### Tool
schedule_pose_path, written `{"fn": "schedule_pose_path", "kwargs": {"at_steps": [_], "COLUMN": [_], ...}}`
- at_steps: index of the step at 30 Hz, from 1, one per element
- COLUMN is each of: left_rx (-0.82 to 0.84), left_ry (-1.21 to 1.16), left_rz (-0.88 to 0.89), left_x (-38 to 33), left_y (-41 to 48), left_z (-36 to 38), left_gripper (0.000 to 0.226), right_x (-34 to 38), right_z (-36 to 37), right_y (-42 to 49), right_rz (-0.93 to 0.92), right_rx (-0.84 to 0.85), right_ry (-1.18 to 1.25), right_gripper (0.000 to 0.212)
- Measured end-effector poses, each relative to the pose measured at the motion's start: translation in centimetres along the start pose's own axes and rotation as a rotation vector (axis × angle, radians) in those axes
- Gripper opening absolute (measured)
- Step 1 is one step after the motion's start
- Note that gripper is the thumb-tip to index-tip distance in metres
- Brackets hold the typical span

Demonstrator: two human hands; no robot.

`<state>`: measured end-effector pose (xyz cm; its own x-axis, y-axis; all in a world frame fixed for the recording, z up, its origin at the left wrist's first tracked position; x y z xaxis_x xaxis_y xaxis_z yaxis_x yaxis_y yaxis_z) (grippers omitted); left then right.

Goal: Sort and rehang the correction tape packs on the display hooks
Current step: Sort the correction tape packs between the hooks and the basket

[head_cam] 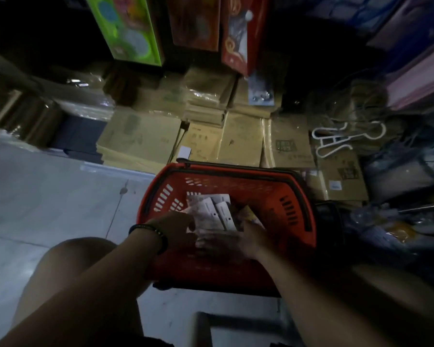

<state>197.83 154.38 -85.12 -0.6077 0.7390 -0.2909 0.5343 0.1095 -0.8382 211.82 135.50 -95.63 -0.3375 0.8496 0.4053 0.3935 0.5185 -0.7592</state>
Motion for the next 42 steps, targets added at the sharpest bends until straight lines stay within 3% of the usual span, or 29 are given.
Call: {"fn": "schedule_pose_path", "kwargs": {"at_steps": [8, 13, 18, 20, 25, 30, 34, 36, 42], "left_rx": [0.015, 0.013, 0.021, 0.017, -0.013, -0.017, 0.001, 0.01, 0.03], "left_ry": [-0.028, -0.039, -0.063, -0.064, -0.1, -0.127, -0.116, -0.098, -0.02], "left_rz": [-0.029, -0.065, -0.052, -0.06, -0.084, -0.093, -0.08, -0.079, -0.118], "left_x": [0.5, 1.0, 1.0, 1.1, 1.7, 1.6, 1.6, 1.7, 3.3], "left_y": [2.9, 3.4, 3.3, 3.2, 2.9, 2.6, 2.5, 2.7, 3.4], "left_z": [-1.1, -1.5, -2.1, -2.3, -2.8, -3.1, -3.3, -3.2, -2.9], "left_gripper": [0.042, 0.042, 0.044, 0.046, 0.051, 0.051, 0.047, 0.042, 0.037], "right_x": [-3.2, -1.9, 2.0, 2.9, 3.4, 3.6, 3.9, 4.3, 5.0], "right_z": [3.2, 4.0, 4.7, 4.9, 7.0, 8.6, 10.0, 10.4, 9.0], "right_y": [5.5, 6.8, 8.4, 9.3, 10.7, 10.6, 10.9, 10.8, 9.0], "right_rz": [0.074, 0.006, -0.087, -0.009, 0.151, 0.244, 0.183, 0.193, 0.088], "right_rx": [-0.025, -0.008, -0.097, -0.161, -0.1, -0.025, 0.129, 0.159, 0.017], "right_ry": [0.064, 0.057, 0.166, 0.248, 0.308, 0.435, 0.568, 0.554, 0.393], "right_gripper": [0.046, 0.002, 0.015, 0.017, 0.03, 0.07, 0.042, 0.039, 0.032]}}
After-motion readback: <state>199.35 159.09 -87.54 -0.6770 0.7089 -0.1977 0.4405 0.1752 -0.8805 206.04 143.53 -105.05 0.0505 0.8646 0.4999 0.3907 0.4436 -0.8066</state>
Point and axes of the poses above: each hand's wrist, its own y-axis towards the middle knuckle, its own z-axis out of the palm, x = y × z, the point moved 2 cm from there along y, towards the middle knuckle, and after that the axes turned 7 degrees about x, right-handed, at the moved point
